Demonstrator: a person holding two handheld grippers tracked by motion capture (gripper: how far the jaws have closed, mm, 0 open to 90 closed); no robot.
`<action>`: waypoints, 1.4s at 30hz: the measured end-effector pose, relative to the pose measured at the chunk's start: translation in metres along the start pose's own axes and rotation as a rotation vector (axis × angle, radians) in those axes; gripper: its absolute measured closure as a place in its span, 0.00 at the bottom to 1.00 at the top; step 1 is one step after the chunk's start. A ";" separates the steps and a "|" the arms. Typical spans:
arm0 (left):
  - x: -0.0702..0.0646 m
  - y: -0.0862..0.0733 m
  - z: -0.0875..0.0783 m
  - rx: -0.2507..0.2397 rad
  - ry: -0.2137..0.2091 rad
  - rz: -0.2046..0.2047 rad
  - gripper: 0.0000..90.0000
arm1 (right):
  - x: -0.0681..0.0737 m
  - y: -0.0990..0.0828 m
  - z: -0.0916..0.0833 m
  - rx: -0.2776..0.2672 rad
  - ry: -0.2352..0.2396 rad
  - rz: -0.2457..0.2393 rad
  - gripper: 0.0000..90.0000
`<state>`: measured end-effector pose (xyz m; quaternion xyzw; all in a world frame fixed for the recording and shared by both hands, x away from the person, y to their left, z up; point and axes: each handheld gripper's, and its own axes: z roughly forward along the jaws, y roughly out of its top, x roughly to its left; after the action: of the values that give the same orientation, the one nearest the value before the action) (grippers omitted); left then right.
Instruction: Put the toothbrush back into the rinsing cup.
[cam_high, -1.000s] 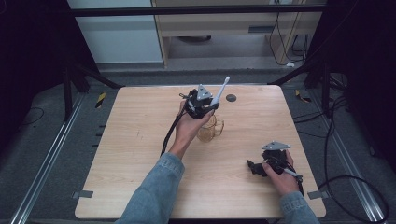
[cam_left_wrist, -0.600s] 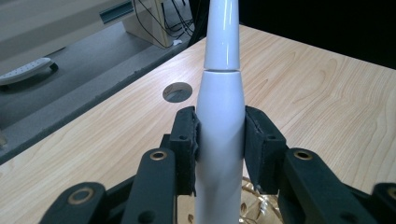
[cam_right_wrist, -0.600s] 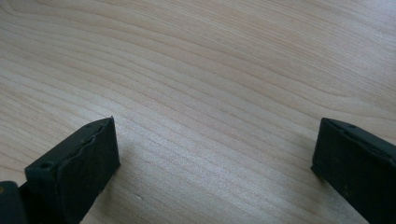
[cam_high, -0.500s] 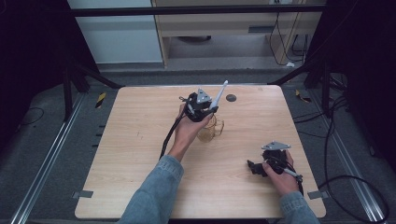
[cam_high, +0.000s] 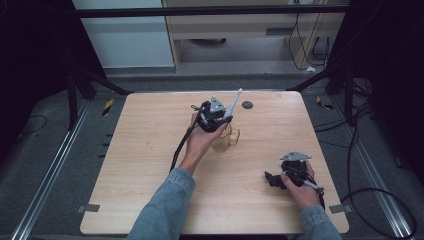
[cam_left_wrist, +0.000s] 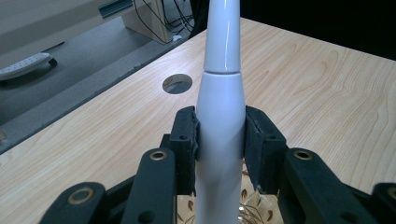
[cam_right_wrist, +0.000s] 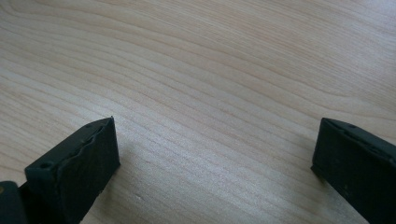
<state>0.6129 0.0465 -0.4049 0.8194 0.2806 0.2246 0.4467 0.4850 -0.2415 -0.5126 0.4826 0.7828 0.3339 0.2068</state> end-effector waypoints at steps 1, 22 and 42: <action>0.000 0.000 0.000 -0.001 0.000 0.001 0.74 | 0.000 0.000 0.000 0.002 0.004 0.003 0.01; -0.004 -0.006 -0.004 0.021 0.005 0.004 0.74 | 0.000 0.000 0.000 0.001 0.001 0.002 0.01; -0.003 -0.013 -0.001 0.044 0.004 -0.006 0.74 | 0.000 0.000 0.000 0.001 0.003 0.003 0.01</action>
<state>0.6064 0.0509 -0.4157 0.8277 0.2886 0.2186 0.4287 0.4848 -0.2414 -0.5123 0.4836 0.7825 0.3344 0.2049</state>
